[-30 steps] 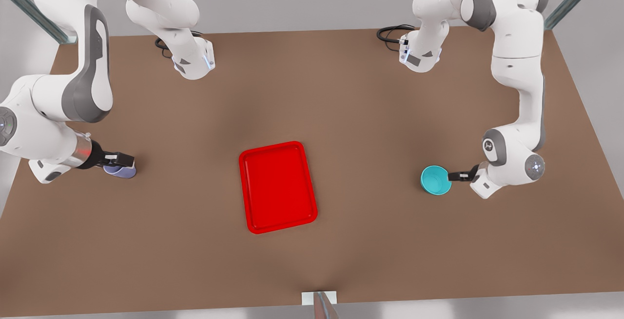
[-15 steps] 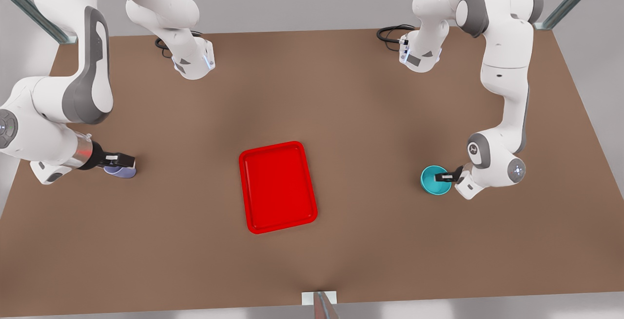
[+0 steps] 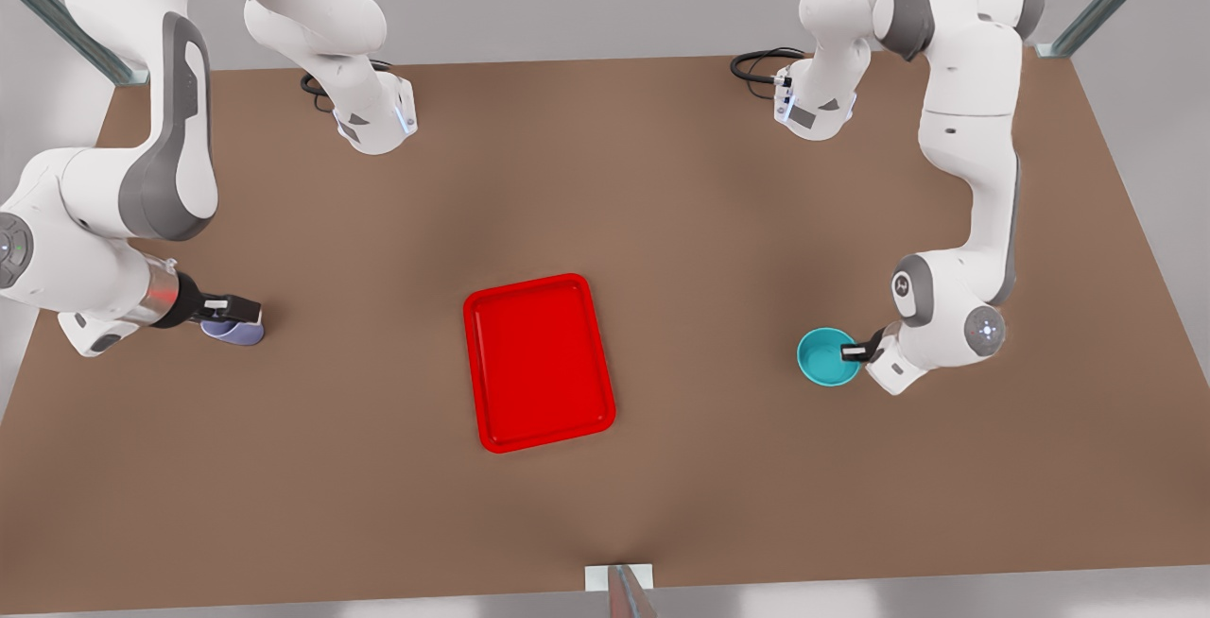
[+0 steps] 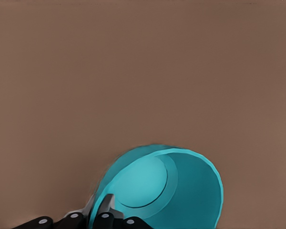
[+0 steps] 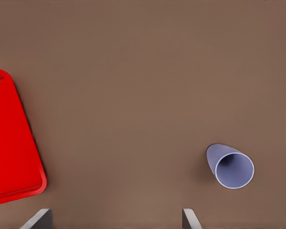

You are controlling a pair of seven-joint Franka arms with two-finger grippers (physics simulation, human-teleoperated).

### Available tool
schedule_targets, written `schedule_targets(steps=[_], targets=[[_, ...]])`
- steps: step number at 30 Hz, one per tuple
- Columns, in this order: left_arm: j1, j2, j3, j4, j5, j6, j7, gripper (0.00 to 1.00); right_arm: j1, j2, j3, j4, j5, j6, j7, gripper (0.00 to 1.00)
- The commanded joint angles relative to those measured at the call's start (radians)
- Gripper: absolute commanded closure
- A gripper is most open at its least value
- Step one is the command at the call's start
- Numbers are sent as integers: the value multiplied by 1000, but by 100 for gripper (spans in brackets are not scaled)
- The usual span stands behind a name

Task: Place the bowl on the tray with the left arm and the cup on the tray with the right arm

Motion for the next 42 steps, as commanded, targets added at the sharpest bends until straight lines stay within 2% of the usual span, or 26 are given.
schedule_targets(steps=[1,2,3,5,7,9,11,18,24,25,26,31,35,36,37,38,39,40,41,42], targets=[[-15,-2,0,4,-96,-6,-20,79,0,0,0,0,0,0,0,0],[-107,-16,0,36,-174,-30,-146,79,0,0,0,0,0,-1,0,0],[-236,-2,1,82,-167,-45,-379,79,0,0,0,0,0,0,0,0],[-354,72,-2,240,-164,-99,-701,79,-1,1,0,0,0,-1,0,0],[-435,92,-35,315,-175,-139,-957,79,-1,1,0,0,0,0,0,0],[-481,178,-117,479,-179,-136,-1188,79,-3,1,0,0,0,-1,0,0],[-519,245,-117,558,-217,-127,-1257,79,-3,1,0,0,0,-1,0,0],[-635,277,-117,559,-247,-141,-1332,79,-6,1,0,-2,0,-1,-18,0],[-628,346,-114,561,-242,4,-1286,77,-6,8,-1,0,0,-1,-18,0],[-627,346,-114,558,-242,-3,-1257,53,-6,8,0,0,0,-1,-18,0],[-625,346,-114,558,-239,-9,-1234,0,-6,8,-1,0,0,-1,-18,0],[-616,337,-108,558,-208,-15,-1209,0,-8,8,-2,0,0,-1,-20,0],[-506,213,-104,561,89,-258,-1148,0,-8,8,-6,-2,0,0,-46,0],[-493,166,-103,561,195,-385,-992,0,-9,8,-8,-5,0,2,-48,0],[-409,92,-59,567,261,-567,-622,0,-20,8,-9,-9,0,2,-49,0],[-343,20,20,567,267,-674,-254,0,-34,8,-9,-17,0,6,-69,0],[-343,-26,158,565,266,-754,-4,0,-61,6,-11,-35,2,14,-101,0],[-343,-65,218,567,269,-815,41,0,-84,8,-11,-49,0,17,-107,0],[-323,-132,251,541,269,-872,78,0,-100,8,-11,-71,-3,34,-112,0],[-213,-216,144,467,275,-872,75,0,-112,6,-15,-101,-9,75,-114,0]])
